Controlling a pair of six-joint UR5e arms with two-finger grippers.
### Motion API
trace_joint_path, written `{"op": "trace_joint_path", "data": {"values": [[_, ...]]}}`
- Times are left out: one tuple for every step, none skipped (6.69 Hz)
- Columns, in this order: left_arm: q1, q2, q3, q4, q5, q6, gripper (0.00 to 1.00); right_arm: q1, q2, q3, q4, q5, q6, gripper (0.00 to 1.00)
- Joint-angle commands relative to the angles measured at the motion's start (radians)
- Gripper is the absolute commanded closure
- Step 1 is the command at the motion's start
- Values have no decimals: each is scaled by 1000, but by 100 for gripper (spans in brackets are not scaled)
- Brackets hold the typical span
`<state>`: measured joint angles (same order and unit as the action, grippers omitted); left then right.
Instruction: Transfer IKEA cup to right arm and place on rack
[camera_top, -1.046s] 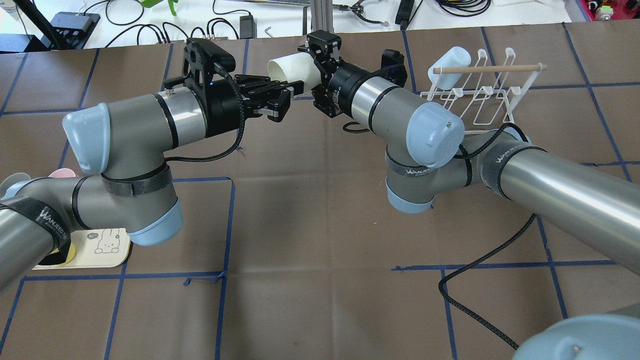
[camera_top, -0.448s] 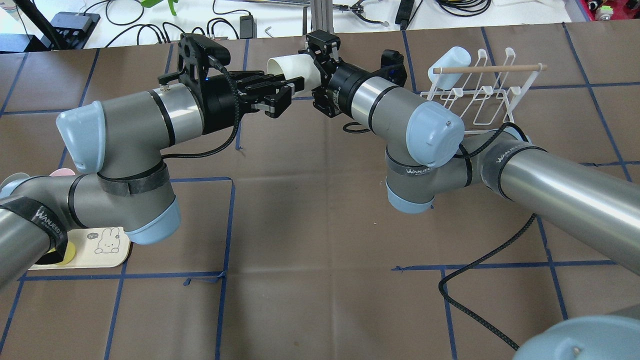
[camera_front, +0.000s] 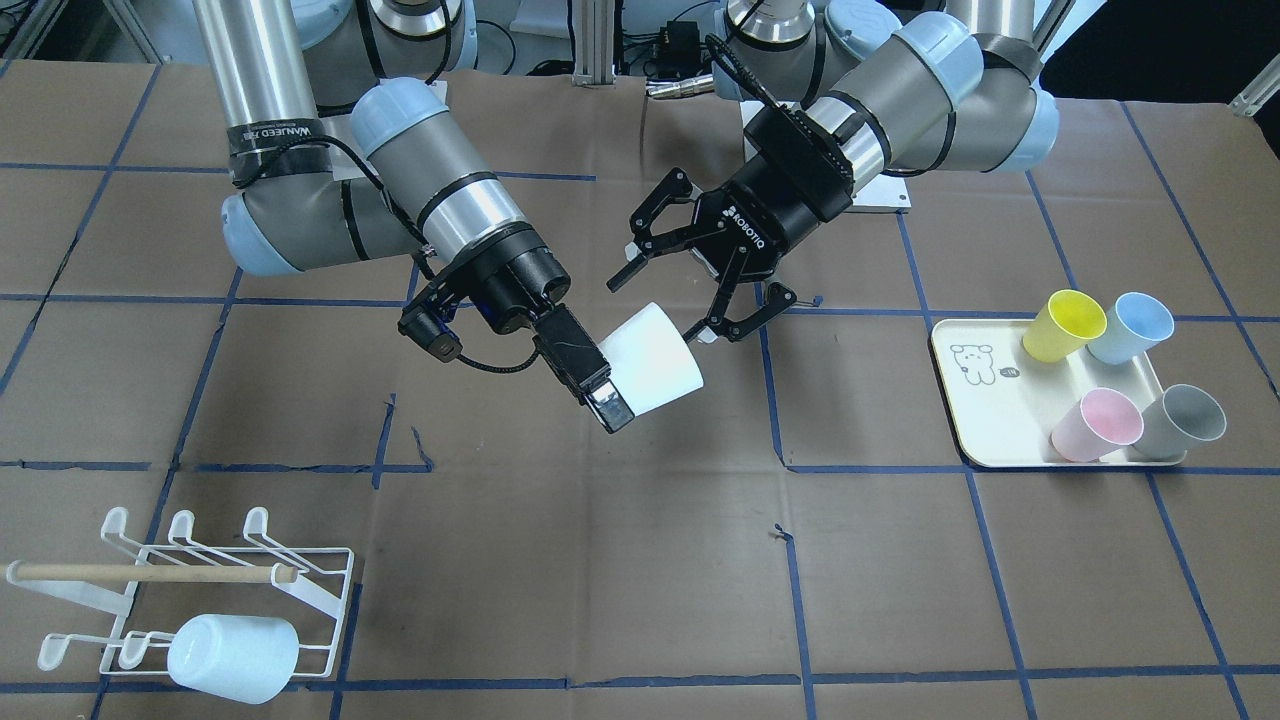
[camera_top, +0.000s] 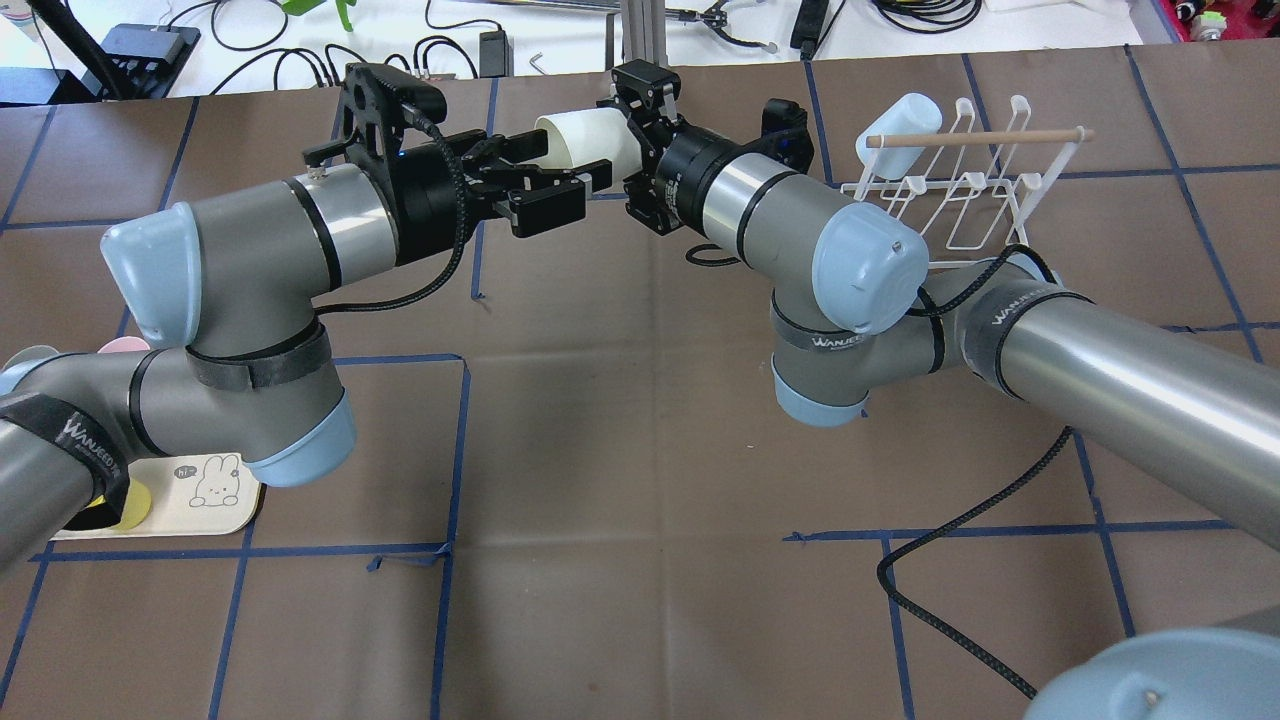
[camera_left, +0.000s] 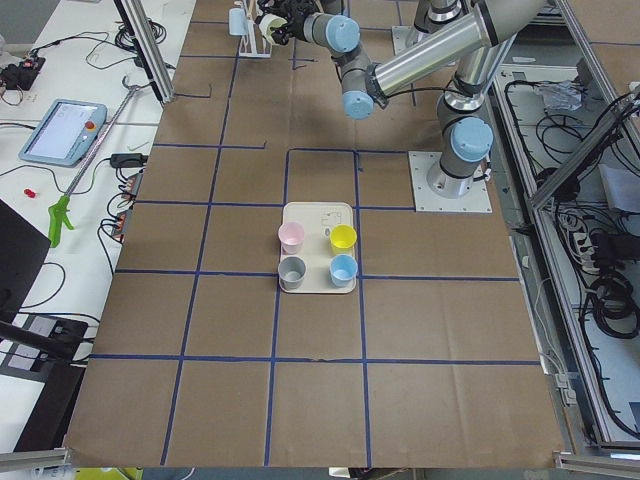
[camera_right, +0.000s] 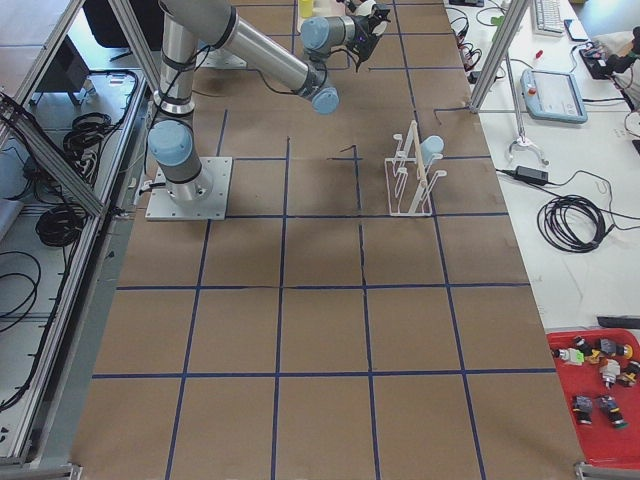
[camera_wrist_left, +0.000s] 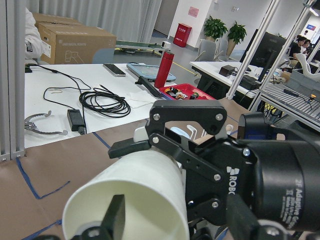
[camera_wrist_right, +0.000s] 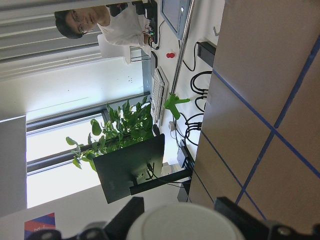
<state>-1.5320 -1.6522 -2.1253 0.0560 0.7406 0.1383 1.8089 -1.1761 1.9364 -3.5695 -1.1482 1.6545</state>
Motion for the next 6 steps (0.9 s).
{"op": "trace_joint_path", "data": {"values": [[88,47,-37,-8,71,-3,1,-26,9,-4,-11,2,-60,78],[157,69,-53,-24,83,-3,1,-69,6,-4,-14,-1,-135,82],[202,74,-38,-100,104,-3,1,-119,-3,-26,-8,-2,-215,83],[200,89,-12,-210,296,-2,1,-155,-2,-55,-8,-11,-269,84],[190,86,67,-392,403,-2,1,-192,-3,-69,-11,-16,-332,90],[181,85,179,-636,461,-3,1,-235,-7,-70,-11,-59,-458,91]]}}
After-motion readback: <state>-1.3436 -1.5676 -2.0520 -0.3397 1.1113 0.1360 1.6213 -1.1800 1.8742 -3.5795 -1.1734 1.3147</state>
